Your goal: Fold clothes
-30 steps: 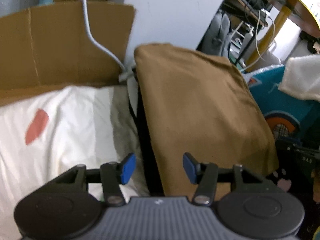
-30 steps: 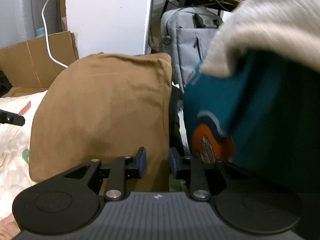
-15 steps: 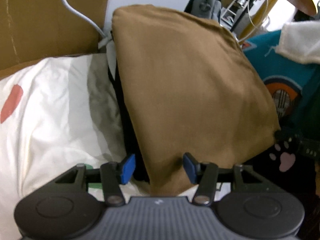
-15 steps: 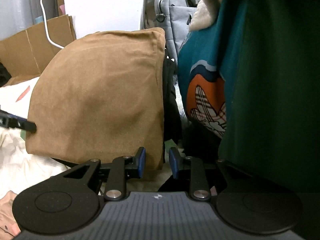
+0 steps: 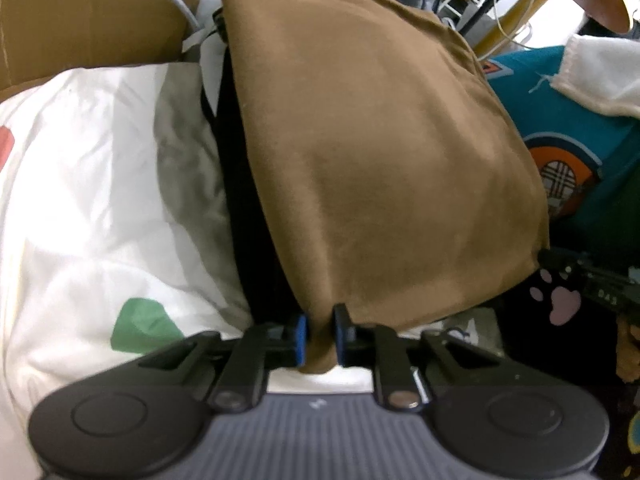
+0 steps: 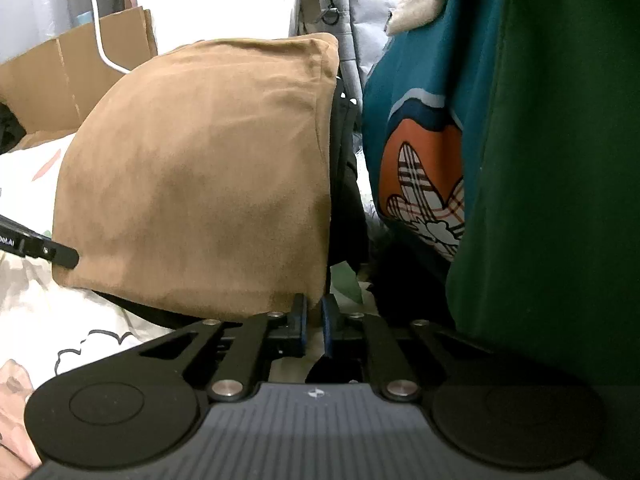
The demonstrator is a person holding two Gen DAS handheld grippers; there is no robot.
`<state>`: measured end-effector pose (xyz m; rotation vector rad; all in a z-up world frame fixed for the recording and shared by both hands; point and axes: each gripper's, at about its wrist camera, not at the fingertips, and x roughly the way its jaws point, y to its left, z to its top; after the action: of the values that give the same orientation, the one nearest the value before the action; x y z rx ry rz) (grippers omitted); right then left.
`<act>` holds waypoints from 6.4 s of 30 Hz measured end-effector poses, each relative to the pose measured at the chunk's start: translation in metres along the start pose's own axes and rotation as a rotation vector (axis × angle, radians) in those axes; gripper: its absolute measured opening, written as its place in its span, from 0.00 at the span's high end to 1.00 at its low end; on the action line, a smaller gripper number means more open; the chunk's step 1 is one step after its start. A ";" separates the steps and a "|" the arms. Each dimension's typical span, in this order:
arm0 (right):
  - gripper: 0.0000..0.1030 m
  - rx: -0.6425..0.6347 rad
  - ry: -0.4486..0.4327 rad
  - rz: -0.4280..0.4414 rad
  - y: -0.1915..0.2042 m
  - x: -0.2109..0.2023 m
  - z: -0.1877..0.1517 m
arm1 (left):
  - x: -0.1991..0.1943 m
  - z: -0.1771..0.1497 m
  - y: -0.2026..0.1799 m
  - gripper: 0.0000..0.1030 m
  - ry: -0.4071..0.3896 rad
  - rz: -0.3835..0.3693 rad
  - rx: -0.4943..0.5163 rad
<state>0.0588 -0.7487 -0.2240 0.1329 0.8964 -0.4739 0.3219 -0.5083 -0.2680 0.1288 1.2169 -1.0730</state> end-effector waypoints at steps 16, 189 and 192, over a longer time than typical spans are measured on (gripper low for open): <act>0.89 0.002 -0.016 -0.033 0.002 -0.019 0.003 | -0.032 -0.001 0.012 0.73 -0.004 0.107 0.029; 0.00 0.100 -0.288 0.099 0.199 -0.422 -0.002 | -0.453 -0.185 -0.226 0.00 -0.554 0.589 -0.157; 0.00 0.097 -0.284 0.100 0.199 -0.421 -0.003 | -0.452 -0.185 -0.226 0.00 -0.548 0.593 -0.153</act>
<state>-0.0766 -0.4270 0.0849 0.1926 0.5857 -0.4299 0.0538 -0.2494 0.1197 0.0631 0.6876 -0.4453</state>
